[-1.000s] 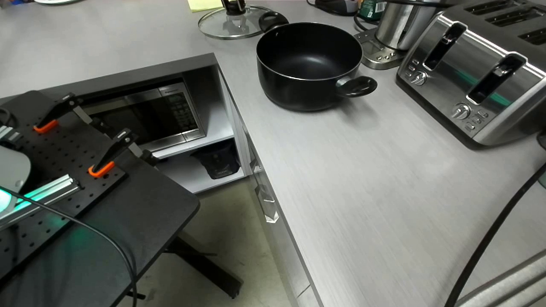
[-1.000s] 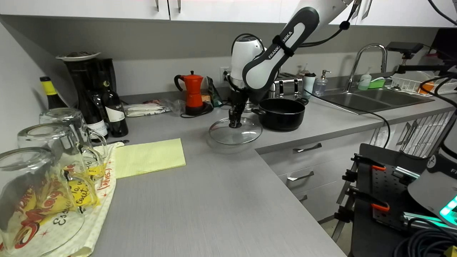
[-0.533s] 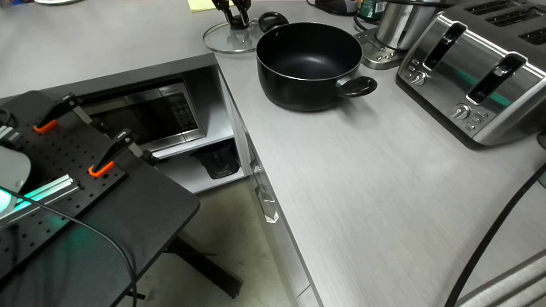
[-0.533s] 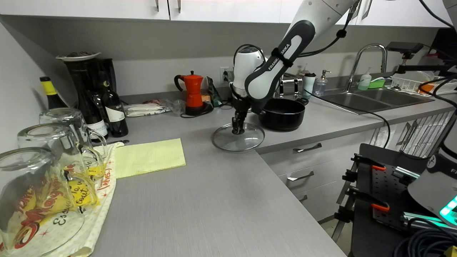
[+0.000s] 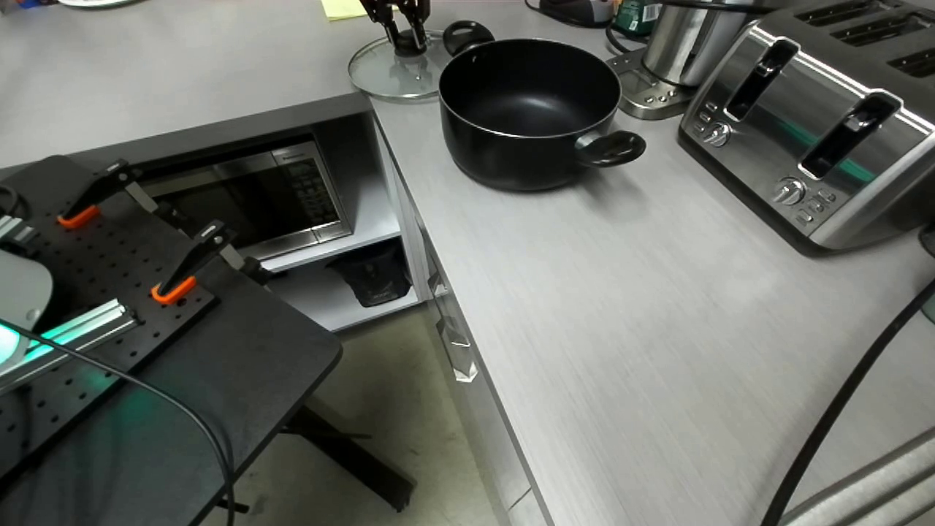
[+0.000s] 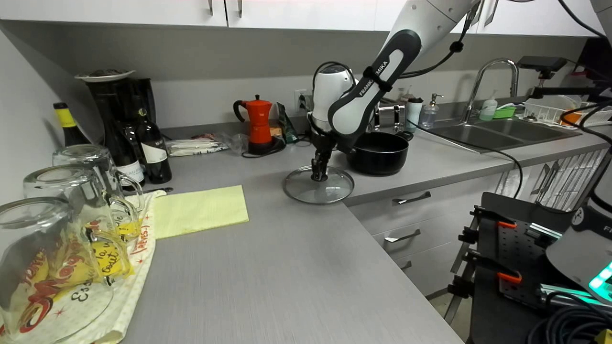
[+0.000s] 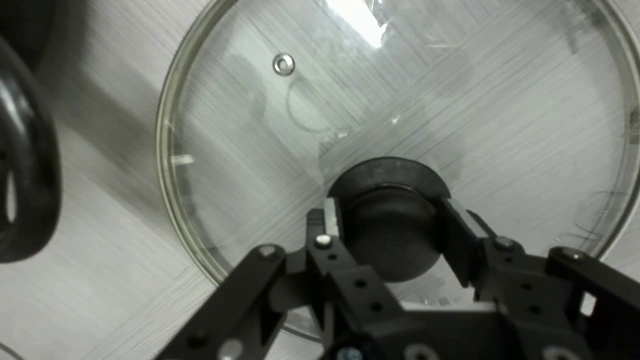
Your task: Remove the glass lid from the pot.
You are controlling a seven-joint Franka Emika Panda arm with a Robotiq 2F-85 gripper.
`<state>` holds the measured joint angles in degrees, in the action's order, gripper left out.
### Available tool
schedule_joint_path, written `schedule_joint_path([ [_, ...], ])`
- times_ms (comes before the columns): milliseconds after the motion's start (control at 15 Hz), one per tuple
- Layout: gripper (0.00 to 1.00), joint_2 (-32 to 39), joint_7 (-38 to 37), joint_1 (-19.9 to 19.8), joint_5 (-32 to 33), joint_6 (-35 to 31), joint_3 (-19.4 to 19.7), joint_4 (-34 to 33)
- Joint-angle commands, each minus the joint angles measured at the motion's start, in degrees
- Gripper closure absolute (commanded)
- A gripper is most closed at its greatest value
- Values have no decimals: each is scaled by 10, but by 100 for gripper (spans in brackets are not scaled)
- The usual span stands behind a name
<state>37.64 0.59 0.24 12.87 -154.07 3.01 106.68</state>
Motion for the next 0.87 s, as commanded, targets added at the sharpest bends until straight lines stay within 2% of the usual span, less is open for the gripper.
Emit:
schedule_joint_path([
  [0, 23, -4, 19, -1, -3, -13, 4, 11],
  [200, 3, -8, 26, -5, -6, -13, 1, 17],
  [267, 0, -12, 28, -7, -7, -15, 0, 22],
  [467, 0, -39, 42, -14, -7, -31, -6, 54],
  [800, 0, -119, 92, -35, -5, -112, -21, 166],
])
